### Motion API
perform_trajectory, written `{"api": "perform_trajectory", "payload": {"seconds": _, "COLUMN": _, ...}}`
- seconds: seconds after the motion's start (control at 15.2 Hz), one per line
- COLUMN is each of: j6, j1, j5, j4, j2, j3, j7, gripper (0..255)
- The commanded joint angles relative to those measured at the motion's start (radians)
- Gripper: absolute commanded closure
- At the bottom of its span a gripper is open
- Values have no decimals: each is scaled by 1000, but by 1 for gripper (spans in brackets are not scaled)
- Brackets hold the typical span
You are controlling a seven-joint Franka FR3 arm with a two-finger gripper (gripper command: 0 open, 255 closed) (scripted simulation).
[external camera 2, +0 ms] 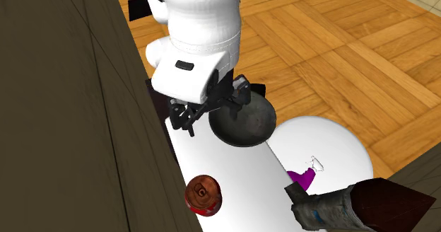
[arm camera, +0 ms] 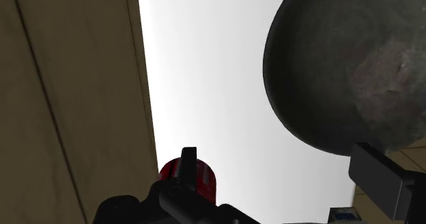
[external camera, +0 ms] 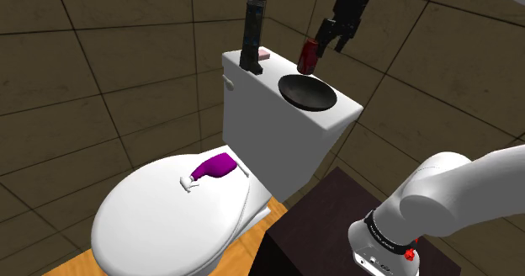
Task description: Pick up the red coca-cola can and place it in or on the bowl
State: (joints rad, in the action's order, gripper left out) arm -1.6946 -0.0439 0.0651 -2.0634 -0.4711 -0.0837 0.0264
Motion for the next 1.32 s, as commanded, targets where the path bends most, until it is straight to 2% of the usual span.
{"api": "perform_trajectory", "payload": {"seconds": 0.0, "j6": -12, "j1": -7, "j5": -5, "j4": 64, "j2": 74, "j3": -24, "j7": 21, "gripper": 0}}
{"api": "perform_trajectory", "payload": {"seconds": 0.46, "j6": -22, "j1": -31, "j5": -48, "j4": 289, "j2": 309, "j3": -96, "j7": 94, "gripper": 0}}
{"api": "perform_trajectory", "payload": {"seconds": 0.92, "j6": -117, "j1": -38, "j5": -48, "j4": 192, "j2": 307, "j3": -91, "j7": 95, "gripper": 0}}
{"api": "perform_trajectory", "payload": {"seconds": 1.25, "j6": -124, "j1": -42, "j5": -48, "j4": 185, "j2": 308, "j3": -88, "j7": 95, "gripper": 0}}
